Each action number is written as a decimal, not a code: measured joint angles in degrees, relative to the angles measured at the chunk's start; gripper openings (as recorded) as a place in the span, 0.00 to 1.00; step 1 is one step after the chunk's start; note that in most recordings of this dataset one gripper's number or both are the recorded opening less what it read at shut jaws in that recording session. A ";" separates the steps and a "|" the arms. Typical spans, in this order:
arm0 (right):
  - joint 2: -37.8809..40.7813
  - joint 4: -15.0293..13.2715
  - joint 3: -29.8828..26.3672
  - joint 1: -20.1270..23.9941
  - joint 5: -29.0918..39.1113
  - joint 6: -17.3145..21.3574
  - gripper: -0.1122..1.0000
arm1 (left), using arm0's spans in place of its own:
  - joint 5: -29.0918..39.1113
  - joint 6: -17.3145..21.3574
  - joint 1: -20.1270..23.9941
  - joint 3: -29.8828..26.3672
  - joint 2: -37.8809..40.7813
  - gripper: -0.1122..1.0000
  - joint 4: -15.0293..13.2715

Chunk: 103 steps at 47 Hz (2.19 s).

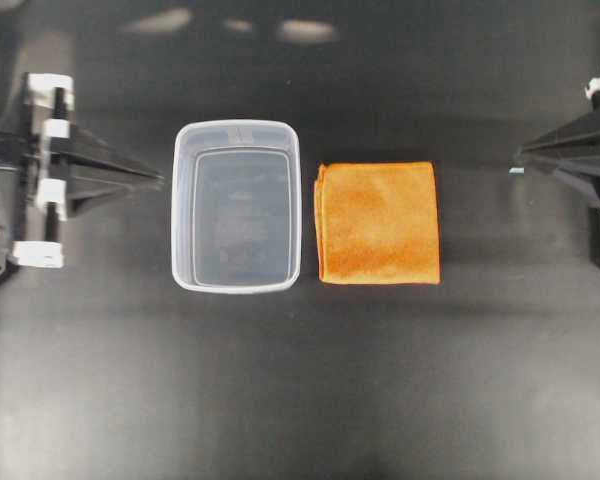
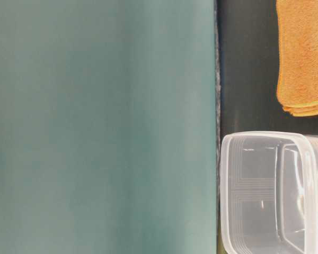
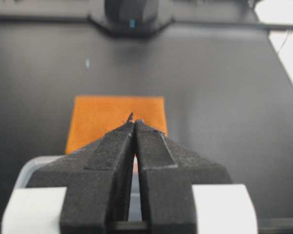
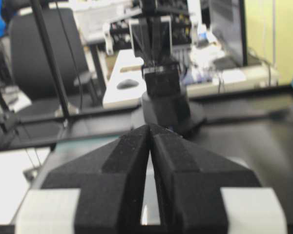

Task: Place the orange towel into the container with the left arm.
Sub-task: 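Move the left gripper inward over the clear plastic container, then reach the left gripper past the container and lower onto the orange towel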

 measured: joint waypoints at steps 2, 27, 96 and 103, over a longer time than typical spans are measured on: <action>-0.18 0.00 0.00 -0.18 1.49 0.00 0.12 | 0.88 -0.09 0.09 -1.23 1.67 0.10 0.00; -4.92 0.09 0.00 -0.88 10.90 0.18 0.79 | 9.05 -0.53 0.44 -16.52 21.18 0.25 0.00; -17.40 0.09 -0.88 -0.97 15.82 0.18 0.78 | 40.34 10.11 3.08 -61.70 74.88 0.90 0.00; -17.49 0.09 -0.97 -0.97 16.08 0.35 0.78 | 40.17 10.11 2.81 -61.88 75.32 0.88 0.09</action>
